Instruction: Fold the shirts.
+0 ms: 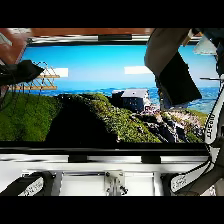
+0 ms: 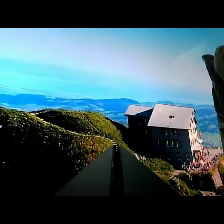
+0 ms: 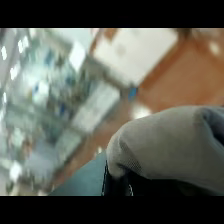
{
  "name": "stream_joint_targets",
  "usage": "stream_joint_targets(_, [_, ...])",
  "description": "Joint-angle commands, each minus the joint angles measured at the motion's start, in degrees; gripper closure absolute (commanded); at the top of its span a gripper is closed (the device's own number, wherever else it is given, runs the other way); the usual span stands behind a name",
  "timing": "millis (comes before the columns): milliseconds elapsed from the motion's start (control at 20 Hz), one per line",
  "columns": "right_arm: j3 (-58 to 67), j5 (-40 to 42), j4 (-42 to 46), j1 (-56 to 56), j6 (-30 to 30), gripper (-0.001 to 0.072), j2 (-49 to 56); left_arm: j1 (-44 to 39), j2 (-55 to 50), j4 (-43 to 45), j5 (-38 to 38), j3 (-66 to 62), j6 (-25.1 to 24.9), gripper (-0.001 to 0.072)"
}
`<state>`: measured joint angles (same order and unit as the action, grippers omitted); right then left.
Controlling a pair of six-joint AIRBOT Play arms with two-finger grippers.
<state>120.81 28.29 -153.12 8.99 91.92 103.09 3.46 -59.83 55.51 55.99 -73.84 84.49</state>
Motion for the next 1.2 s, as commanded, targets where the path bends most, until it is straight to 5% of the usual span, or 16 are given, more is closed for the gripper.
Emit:
stream_joint_targets(0, [0.1,-18.6,-0.9,0.2,2.0,0.0639,-0.8,-2.6,0.0,0.0,0.0,2.2,0.0,0.0672])
stream_joint_targets(150, [0.1,-32.3,2.1,0.7,4.3,0.0639,-1.3,-4.2,0.0,0.0,0.0,2.5,0.0,0.0672])
stream_joint_targets(800, [-1.6,-41.9,6.9,2.6,0.4,0.0639,8.5,-9.2,0.0,0.0,0.0,2.6,0.0,0.0672])
stream_joint_targets(1150, [-1.6,-39.4,9.7,-0.4,-2.4,0.0639,8.8,-9.2,0.0,0.0,0.0,2.6,0.0,0.0672])
